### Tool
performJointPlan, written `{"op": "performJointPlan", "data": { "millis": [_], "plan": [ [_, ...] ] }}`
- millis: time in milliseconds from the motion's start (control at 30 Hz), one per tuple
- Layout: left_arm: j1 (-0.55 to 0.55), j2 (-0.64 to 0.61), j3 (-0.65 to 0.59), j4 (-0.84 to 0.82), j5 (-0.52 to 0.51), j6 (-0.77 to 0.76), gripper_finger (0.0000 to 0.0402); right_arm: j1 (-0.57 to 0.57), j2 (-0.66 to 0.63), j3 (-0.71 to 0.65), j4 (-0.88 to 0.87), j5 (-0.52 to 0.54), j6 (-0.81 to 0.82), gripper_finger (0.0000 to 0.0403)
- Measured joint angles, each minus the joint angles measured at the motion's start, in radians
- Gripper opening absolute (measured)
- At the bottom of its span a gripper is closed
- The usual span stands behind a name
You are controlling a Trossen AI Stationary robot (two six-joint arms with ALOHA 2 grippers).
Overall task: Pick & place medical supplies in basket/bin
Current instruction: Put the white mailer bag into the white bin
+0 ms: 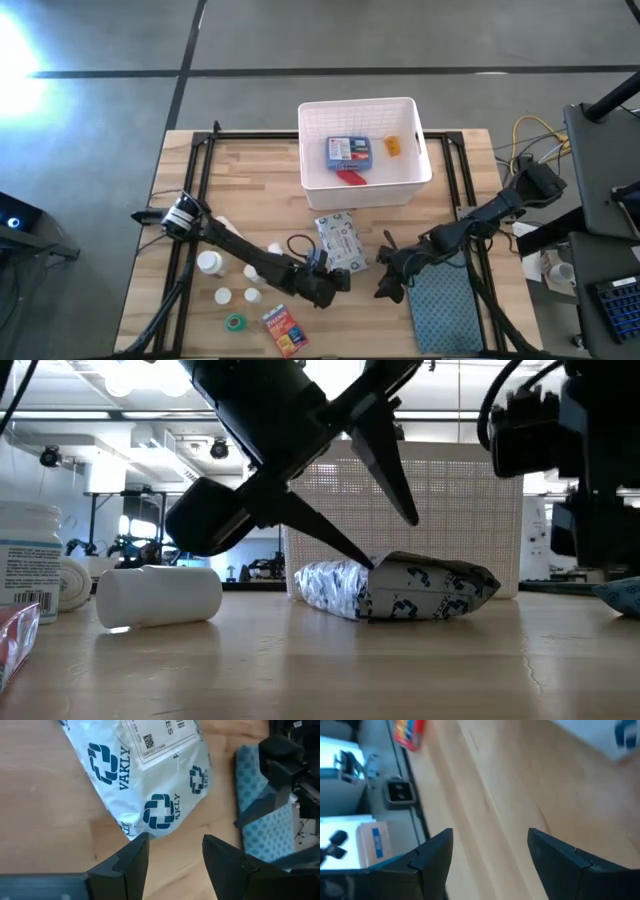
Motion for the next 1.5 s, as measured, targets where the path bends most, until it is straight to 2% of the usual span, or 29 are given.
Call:
{"op": "performJointPlan", "data": {
  "millis": [200, 367, 500, 767, 1167, 1300, 1500],
  "plan": [
    [-0.004, -0.042, 0.002, -0.012, -0.131, 0.017, 0.0166, -0.004, -0.089, -0.002, -0.041, 0.150, 0.056, 0.0274],
    [0.007, -0.078, 0.005, -0.084, -0.141, 0.066, 0.0166, -0.046, -0.125, -0.018, -0.169, 0.241, 0.093, 0.0293],
    [0.029, -0.080, 0.002, -0.164, -0.121, 0.064, 0.0166, -0.105, -0.122, -0.032, -0.172, 0.230, 0.026, 0.0301],
    [0.064, -0.081, 0.037, -0.161, -0.103, 0.081, 0.0166, -0.117, -0.135, -0.016, -0.150, 0.189, -0.078, 0.0306],
    [0.064, -0.082, 0.024, -0.161, -0.094, 0.050, 0.0166, -0.178, -0.097, -0.023, -0.151, 0.061, -0.054, 0.0307],
    [0.065, -0.083, 0.004, -0.157, -0.066, 0.048, 0.0166, -0.185, -0.082, -0.025, -0.141, 0.061, -0.058, 0.0304],
    [0.066, -0.083, -0.039, -0.124, -0.058, 0.048, 0.0166, -0.222, 0.020, -0.047, -0.031, 0.047, -0.090, 0.0303]
  ]
}}
